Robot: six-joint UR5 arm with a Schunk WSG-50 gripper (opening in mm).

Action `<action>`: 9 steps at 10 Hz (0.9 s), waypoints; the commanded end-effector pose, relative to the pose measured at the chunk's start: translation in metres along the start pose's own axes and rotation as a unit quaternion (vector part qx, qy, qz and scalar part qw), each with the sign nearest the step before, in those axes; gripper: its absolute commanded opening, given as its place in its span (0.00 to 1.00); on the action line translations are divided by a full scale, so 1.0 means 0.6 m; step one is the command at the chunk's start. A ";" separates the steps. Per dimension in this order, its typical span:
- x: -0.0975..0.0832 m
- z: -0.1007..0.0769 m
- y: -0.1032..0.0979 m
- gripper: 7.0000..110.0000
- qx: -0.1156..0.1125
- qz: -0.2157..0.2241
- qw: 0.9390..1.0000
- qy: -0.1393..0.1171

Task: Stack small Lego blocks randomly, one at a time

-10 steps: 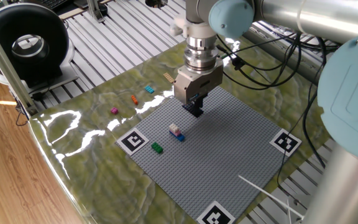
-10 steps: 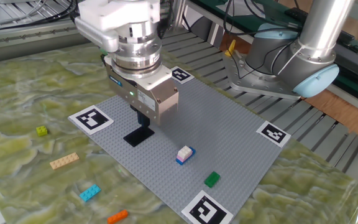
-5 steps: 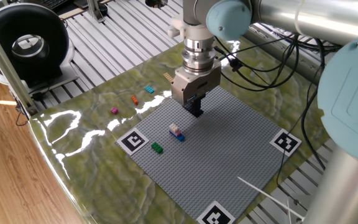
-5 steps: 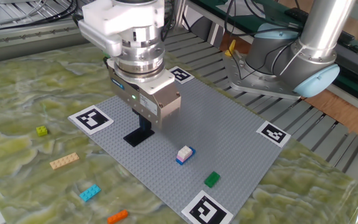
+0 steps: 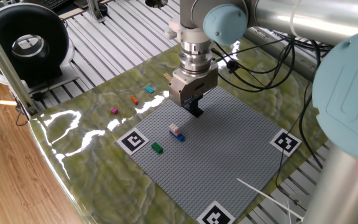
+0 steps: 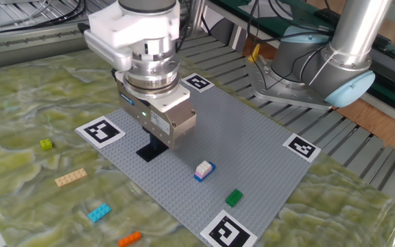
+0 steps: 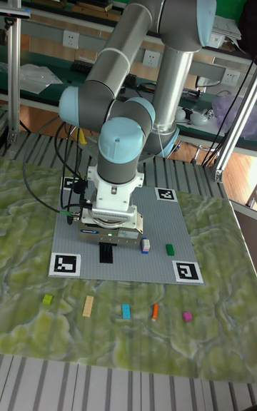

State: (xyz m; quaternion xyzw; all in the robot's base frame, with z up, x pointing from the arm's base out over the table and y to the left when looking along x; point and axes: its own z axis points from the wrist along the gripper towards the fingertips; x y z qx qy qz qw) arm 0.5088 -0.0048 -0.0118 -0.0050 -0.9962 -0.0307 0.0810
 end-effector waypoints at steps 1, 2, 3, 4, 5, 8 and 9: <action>-0.008 -0.003 -0.002 0.00 -0.008 0.001 1.000 0.001; -0.009 -0.011 -0.006 0.00 -0.014 -0.003 1.000 0.006; -0.009 -0.024 -0.009 0.00 -0.022 -0.007 1.000 0.014; -0.009 -0.029 -0.013 0.00 -0.021 -0.008 1.000 0.016; -0.009 -0.024 -0.011 0.00 -0.012 -0.002 1.000 0.015; -0.014 -0.028 -0.002 0.00 -0.014 0.000 1.000 0.013; -0.018 -0.029 -0.005 0.00 -0.012 -0.002 1.000 0.012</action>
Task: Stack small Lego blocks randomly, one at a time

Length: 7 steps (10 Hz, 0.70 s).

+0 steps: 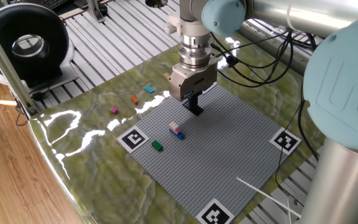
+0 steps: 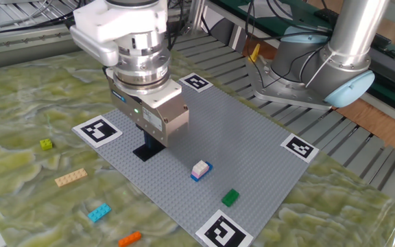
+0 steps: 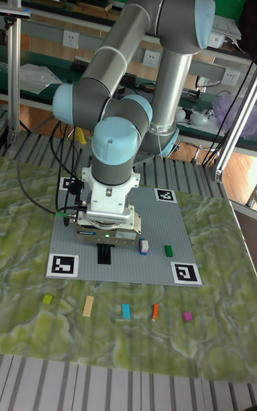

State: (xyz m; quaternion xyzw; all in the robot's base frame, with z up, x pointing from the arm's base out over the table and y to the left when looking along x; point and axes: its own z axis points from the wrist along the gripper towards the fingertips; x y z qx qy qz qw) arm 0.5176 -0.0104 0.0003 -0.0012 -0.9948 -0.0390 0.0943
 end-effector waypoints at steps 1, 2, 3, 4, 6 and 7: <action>-0.011 -0.003 0.001 0.00 -0.005 0.001 1.000 -0.003; -0.017 0.005 0.001 0.00 -0.004 0.002 1.000 -0.006; -0.020 0.012 0.001 0.00 -0.002 0.003 1.000 -0.008; -0.022 0.019 0.004 0.00 -0.002 0.004 1.000 -0.011; -0.021 0.026 0.006 0.00 0.000 0.007 1.000 -0.013; -0.020 0.025 0.005 0.00 0.002 0.008 1.000 -0.011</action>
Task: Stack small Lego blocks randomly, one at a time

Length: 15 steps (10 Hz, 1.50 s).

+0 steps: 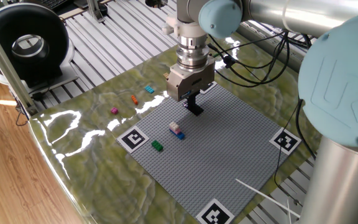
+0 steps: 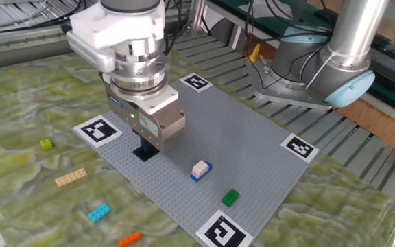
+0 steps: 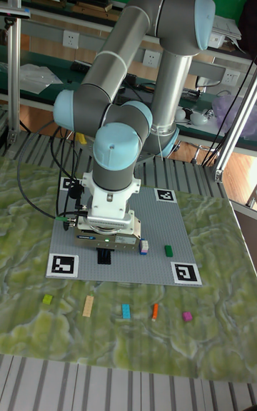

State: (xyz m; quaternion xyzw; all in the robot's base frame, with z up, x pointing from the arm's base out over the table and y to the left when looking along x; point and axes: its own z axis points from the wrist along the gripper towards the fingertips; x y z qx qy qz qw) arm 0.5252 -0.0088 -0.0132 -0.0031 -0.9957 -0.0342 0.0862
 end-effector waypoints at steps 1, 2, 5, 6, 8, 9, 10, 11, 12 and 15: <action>-0.002 -0.002 0.002 0.00 -0.005 0.003 1.000 0.002; -0.002 -0.013 -0.002 0.00 -0.010 -0.001 1.000 0.006; 0.022 -0.077 -0.004 0.00 -0.013 -0.006 0.999 0.032; 0.025 -0.070 0.001 0.00 -0.014 -0.004 1.000 0.027; 0.032 -0.050 0.004 0.00 -0.007 0.003 1.000 0.018; 0.036 -0.038 0.007 0.00 -0.006 0.005 1.000 0.011; 0.039 -0.030 0.004 0.00 0.000 0.007 1.000 0.005; 0.040 -0.026 -0.006 0.00 0.010 0.005 1.000 0.003; 0.041 -0.023 -0.009 0.00 0.007 0.003 1.000 0.001; 0.046 -0.012 -0.003 0.00 0.005 0.007 1.000 -0.004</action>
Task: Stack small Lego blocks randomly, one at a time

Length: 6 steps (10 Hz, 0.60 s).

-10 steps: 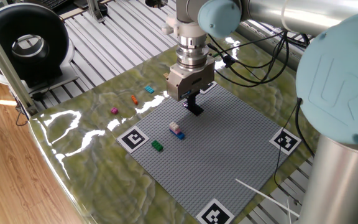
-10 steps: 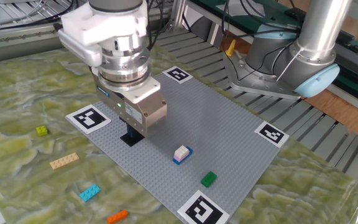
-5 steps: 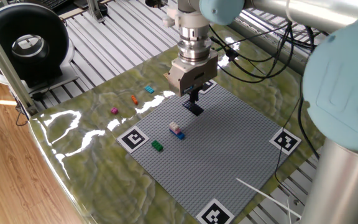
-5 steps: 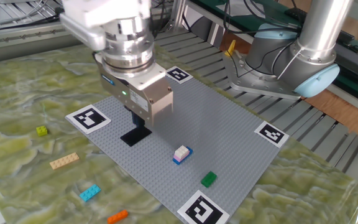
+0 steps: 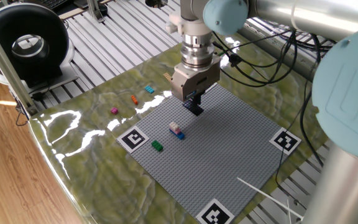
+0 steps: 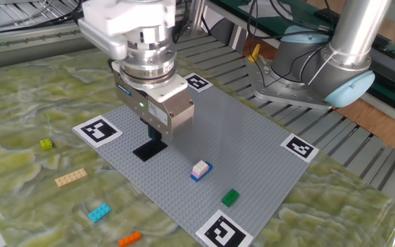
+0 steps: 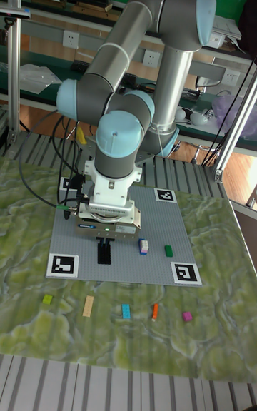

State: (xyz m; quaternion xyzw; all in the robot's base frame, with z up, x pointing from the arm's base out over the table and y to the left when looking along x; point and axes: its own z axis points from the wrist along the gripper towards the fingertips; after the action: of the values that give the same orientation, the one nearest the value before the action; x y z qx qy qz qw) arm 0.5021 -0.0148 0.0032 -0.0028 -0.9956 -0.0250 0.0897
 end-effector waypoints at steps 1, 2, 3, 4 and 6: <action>0.003 0.011 0.009 0.00 -0.004 0.008 1.000 -0.010; 0.002 0.012 0.012 0.00 -0.005 0.010 1.000 -0.012; 0.003 0.014 0.015 0.00 -0.005 0.011 1.000 -0.014; 0.003 0.016 0.017 0.00 -0.005 0.012 1.000 -0.016; 0.007 0.025 0.019 0.00 -0.005 0.014 1.000 -0.020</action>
State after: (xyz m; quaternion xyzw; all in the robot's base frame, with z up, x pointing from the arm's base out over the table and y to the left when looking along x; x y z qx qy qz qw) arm 0.4968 -0.0067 -0.0068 -0.0109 -0.9967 -0.0240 0.0766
